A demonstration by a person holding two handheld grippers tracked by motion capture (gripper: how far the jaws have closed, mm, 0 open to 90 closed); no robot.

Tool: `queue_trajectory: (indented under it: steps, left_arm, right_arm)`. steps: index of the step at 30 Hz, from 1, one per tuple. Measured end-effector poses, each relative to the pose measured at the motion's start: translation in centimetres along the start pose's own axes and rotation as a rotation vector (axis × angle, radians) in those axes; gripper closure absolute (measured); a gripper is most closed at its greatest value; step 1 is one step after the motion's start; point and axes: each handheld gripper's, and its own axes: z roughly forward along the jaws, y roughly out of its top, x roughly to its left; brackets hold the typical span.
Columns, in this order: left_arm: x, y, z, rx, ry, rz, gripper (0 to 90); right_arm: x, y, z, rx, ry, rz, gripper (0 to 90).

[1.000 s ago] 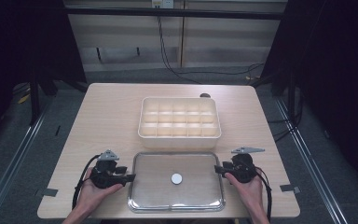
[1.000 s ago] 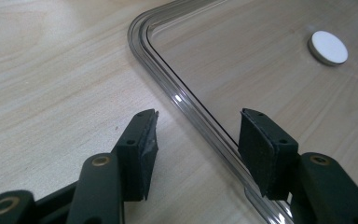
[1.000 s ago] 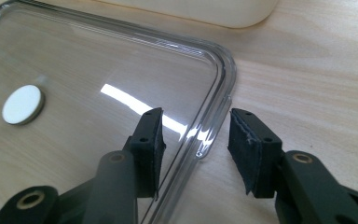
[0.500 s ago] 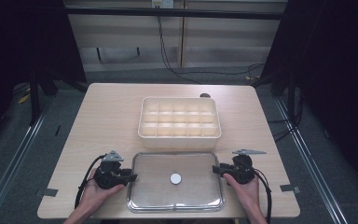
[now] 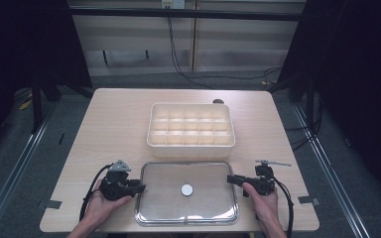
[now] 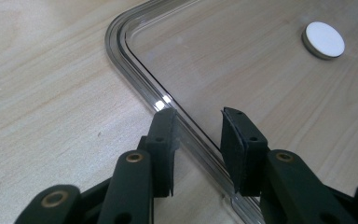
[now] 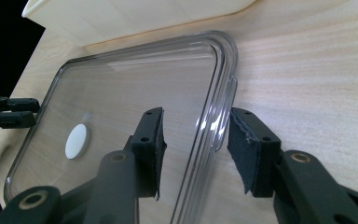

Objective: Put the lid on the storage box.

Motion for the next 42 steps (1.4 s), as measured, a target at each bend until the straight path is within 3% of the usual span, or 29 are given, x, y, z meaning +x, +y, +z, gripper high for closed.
queue_trajectory:
  steps: [3,6,9,11,17,20,22,25,27,30,31,32,33,38,42]
  left_arm:
    - [0.0,0.0,0.0,0.0,-0.001,-0.003,66.0]
    - [0.0,0.0,0.0,-0.002,0.002,0.001,66.2]
    - [0.0,0.0,0.0,0.002,0.0,0.002,66.2]
    - [0.0,0.0,0.0,0.0,-0.004,-0.002,66.3]
    - [0.1,0.0,0.0,-0.001,-0.007,-0.009,66.5]
    - [0.1,0.0,0.0,-0.003,-0.006,-0.01,66.6]
    - [0.1,0.0,0.0,-0.003,-0.006,-0.01,66.6]
    - [0.2,0.0,0.0,-0.006,0.0,0.024,66.2]
    - [0.3,0.0,0.0,-0.008,-0.002,0.017,66.0]
    - [0.4,0.0,0.1,-0.021,-0.007,-0.005,65.5]
    - [0.5,0.0,0.1,-0.023,-0.007,-0.004,64.9]
    - [0.5,0.0,0.1,-0.023,-0.007,-0.004,64.4]
    - [0.5,0.0,0.1,-0.023,-0.008,-0.005,63.4]
    - [0.5,0.0,0.2,-0.026,-0.012,0.007,56.3]
    - [0.8,0.0,0.1,-0.031,-0.027,-0.023,44.2]
  right_arm:
    - [-0.7,-0.2,-0.1,-0.003,0.054,0.073,57.4]
    - [-0.8,-0.3,0.2,0.021,0.113,0.103,60.1]
    - [-0.5,-0.3,0.2,0.017,0.084,0.093,61.2]
    - [-0.5,-0.3,0.2,0.039,0.099,0.061,60.5]
    - [-0.5,-0.2,0.4,0.071,0.14,0.052,60.5]
    - [0.0,-0.2,0.6,0.103,0.149,0.005,59.5]
    - [0.0,-0.2,0.7,0.108,0.159,0.004,59.7]
    - [0.0,-0.2,0.7,0.114,0.158,-0.003,60.7]
    - [-0.2,-0.1,0.8,0.122,0.181,0.005,64.1]
    - [-0.4,0.0,0.7,0.11,0.197,0.024,66.9]
    - [-0.3,0.1,0.4,0.076,0.219,0.026,69.7]
    - [-0.3,0.1,0.4,0.076,0.219,0.026,69.7]
    - [-0.1,0.3,0.0,0.047,0.247,0.005,71.1]
    - [0.2,0.4,-0.2,0.038,0.241,-0.02,71.2]
    - [0.5,0.5,-0.4,0.018,0.249,-0.037,71.8]
